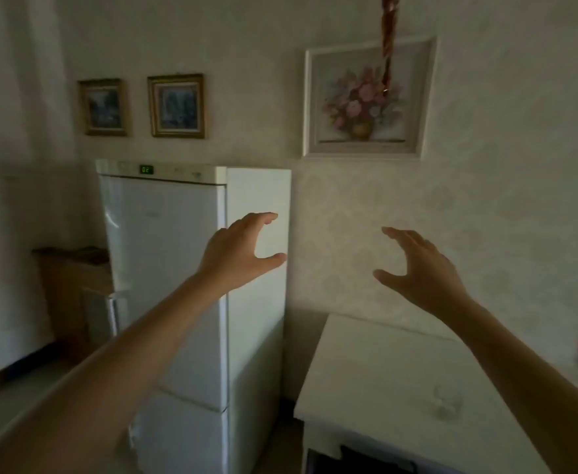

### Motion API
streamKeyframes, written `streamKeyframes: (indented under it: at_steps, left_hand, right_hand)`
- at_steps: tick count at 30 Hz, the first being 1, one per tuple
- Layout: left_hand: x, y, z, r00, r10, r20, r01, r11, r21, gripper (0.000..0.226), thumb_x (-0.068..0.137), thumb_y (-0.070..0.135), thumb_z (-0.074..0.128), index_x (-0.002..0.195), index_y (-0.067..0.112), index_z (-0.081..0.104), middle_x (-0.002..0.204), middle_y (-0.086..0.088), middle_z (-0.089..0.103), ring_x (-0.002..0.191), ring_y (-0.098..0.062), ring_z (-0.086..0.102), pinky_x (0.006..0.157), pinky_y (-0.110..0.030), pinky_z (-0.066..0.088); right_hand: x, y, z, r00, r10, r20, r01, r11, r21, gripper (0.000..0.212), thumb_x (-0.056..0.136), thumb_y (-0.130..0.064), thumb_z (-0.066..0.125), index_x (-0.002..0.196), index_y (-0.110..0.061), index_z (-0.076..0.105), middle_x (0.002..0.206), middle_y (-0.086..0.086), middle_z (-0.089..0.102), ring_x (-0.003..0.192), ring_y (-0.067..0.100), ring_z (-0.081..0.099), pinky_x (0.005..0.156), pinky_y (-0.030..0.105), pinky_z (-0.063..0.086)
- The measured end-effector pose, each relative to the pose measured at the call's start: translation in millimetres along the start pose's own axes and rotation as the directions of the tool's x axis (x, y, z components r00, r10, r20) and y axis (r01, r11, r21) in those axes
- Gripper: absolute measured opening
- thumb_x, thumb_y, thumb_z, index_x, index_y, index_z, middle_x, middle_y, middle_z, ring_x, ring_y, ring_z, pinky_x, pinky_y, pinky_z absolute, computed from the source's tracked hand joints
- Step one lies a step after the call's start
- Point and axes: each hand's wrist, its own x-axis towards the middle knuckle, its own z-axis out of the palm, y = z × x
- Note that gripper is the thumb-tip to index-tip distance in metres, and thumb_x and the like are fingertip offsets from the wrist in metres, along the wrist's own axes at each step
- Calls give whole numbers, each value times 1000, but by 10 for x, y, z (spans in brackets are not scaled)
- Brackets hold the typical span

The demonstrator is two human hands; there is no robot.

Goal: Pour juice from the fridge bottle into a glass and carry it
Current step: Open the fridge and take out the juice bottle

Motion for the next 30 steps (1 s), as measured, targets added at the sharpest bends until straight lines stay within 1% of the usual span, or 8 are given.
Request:
streamKeyframes:
  at_steps: [4,11,14,16,19,21,27,30]
  left_hand:
    - [-358,-708,-368,998,9,57,-19,983,185,53,81,51,63,127,27,52,129,11,58,117,-12,56,92,-36,47]
    - [-1023,-2065,-1062,993,-94,71,65,941,333,48,81,53,62,120,25,59,119,10,65,104,-12,62,82,-33,52]
    - [-1276,-2618,-1280,986,-145,82,102,914,392,57,75,64,47,114,24,62,111,8,68,94,-14,65,75,-36,54]
    - [-1414,-2992,-1396,978,-192,84,139,894,426,58,76,64,46,114,24,62,112,7,68,96,-15,64,76,-32,52]
    - [-1574,-3584,-1480,961,-267,66,207,863,461,45,80,53,62,115,25,61,116,7,65,104,-16,61,76,-26,39]
    - [-1620,-3983,-1481,947,-315,65,247,839,485,45,81,52,63,117,25,60,116,7,65,104,-15,61,76,-24,34]
    - [-1485,-5209,-1350,901,-421,100,324,809,490,44,82,51,61,118,25,58,117,7,64,105,-14,60,87,-32,43]
    - [-1353,-5773,-1286,886,-442,136,324,803,500,45,84,51,59,121,26,56,120,9,62,108,-13,58,88,-30,41]
  right_hand:
    - [98,-727,520,984,-151,96,148,988,37,74,78,-46,67,140,-27,32,144,0,42,125,21,46,100,43,43]
    - [263,-2153,1478,920,-348,182,327,935,136,69,81,-46,65,140,-27,34,143,0,43,127,22,44,101,44,39]
    - [384,-2699,1908,885,-420,200,393,906,158,66,81,-47,63,138,-27,36,141,-1,46,125,20,45,100,43,40]
    - [503,-3039,2209,860,-461,217,427,885,188,64,81,-48,61,137,-27,37,140,-2,46,124,19,45,100,43,40]
    - [713,-3535,2669,824,-511,244,475,858,195,63,81,-50,60,136,-27,39,139,-3,46,124,19,45,99,42,39]
    - [892,-3826,3008,809,-532,252,492,846,205,62,82,-51,59,135,-27,40,138,-3,47,123,19,45,97,41,39]
    - [1568,-4611,4038,764,-583,276,539,812,223,59,83,-49,59,134,-25,41,136,-1,49,122,20,46,96,41,41]
    - [1933,-4949,4492,745,-597,297,554,802,222,58,83,-49,58,133,-23,42,135,-1,50,121,19,47,96,41,42]
